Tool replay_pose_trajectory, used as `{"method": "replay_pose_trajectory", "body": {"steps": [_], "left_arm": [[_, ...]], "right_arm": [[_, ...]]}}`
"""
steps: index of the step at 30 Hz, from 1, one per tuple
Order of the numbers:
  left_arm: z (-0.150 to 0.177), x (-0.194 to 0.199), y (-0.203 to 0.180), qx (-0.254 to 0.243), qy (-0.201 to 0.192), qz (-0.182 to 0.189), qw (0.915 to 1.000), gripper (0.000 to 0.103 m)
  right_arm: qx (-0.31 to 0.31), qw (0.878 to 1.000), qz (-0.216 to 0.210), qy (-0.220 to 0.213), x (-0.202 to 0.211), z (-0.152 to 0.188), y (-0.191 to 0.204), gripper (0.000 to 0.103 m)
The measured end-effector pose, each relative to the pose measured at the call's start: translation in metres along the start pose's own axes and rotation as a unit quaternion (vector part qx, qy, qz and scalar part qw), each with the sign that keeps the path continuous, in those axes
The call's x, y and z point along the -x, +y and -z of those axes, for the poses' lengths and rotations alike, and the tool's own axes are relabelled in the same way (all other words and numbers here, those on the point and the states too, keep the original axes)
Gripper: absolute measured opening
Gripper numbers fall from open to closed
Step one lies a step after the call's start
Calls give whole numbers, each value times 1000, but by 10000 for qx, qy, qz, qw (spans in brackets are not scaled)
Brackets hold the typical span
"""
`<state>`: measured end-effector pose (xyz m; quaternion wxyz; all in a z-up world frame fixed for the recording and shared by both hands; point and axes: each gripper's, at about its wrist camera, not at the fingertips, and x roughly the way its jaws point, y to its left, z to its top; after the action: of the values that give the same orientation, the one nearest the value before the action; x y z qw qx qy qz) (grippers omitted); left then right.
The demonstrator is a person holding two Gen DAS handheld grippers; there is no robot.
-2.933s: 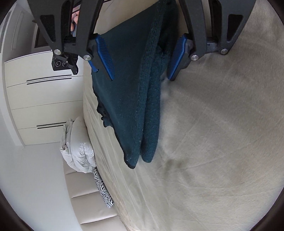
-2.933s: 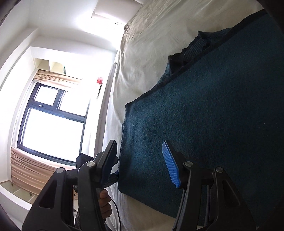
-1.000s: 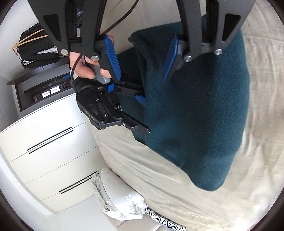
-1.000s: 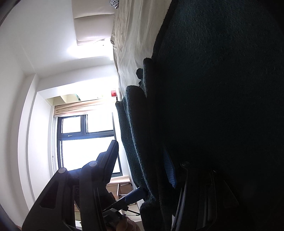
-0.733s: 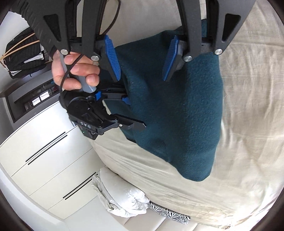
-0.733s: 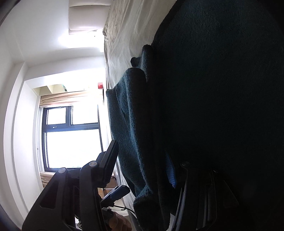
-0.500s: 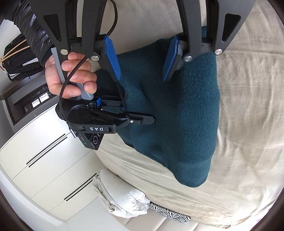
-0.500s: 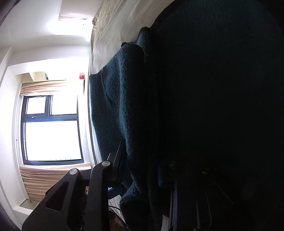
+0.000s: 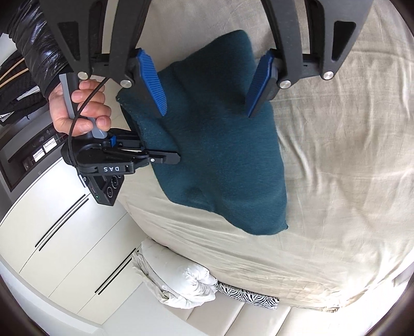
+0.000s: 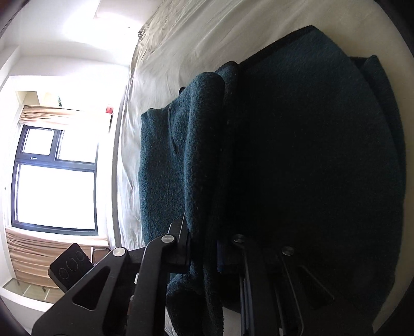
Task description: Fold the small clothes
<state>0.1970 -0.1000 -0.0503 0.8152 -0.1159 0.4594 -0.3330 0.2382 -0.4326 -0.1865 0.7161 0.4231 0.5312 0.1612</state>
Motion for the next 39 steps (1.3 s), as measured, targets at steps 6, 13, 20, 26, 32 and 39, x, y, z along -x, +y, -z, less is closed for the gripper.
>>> {"method": "replay_pose_trajectory", "body": {"steps": [6, 13, 20, 26, 32, 39], "left_arm": [[-14, -11, -16, -296, 10, -78, 9995, 66], [-22, -26, -32, -571, 29, -93, 9983, 66], [-31, -46, -33, -674, 53, -147, 9976, 68], [-26, -76, -24, -742, 239, -471, 9958, 73], [-17, -80, -24, -1020, 319, -718, 9917, 73], [-7, -82, -28, -1249, 361, -975, 9867, 73]], "right_arm": [[-101, 9996, 169, -182, 50, -6, -27, 12], [-35, 9995, 281, -145, 60, -12, -21, 11], [-103, 9996, 169, -212, 71, -17, -37, 11], [-768, 9960, -209, -410, 79, -13, -84, 11], [-947, 9932, -416, -529, 97, 4, -77, 17], [-825, 9938, -567, -493, 120, 48, -61, 41]]}}
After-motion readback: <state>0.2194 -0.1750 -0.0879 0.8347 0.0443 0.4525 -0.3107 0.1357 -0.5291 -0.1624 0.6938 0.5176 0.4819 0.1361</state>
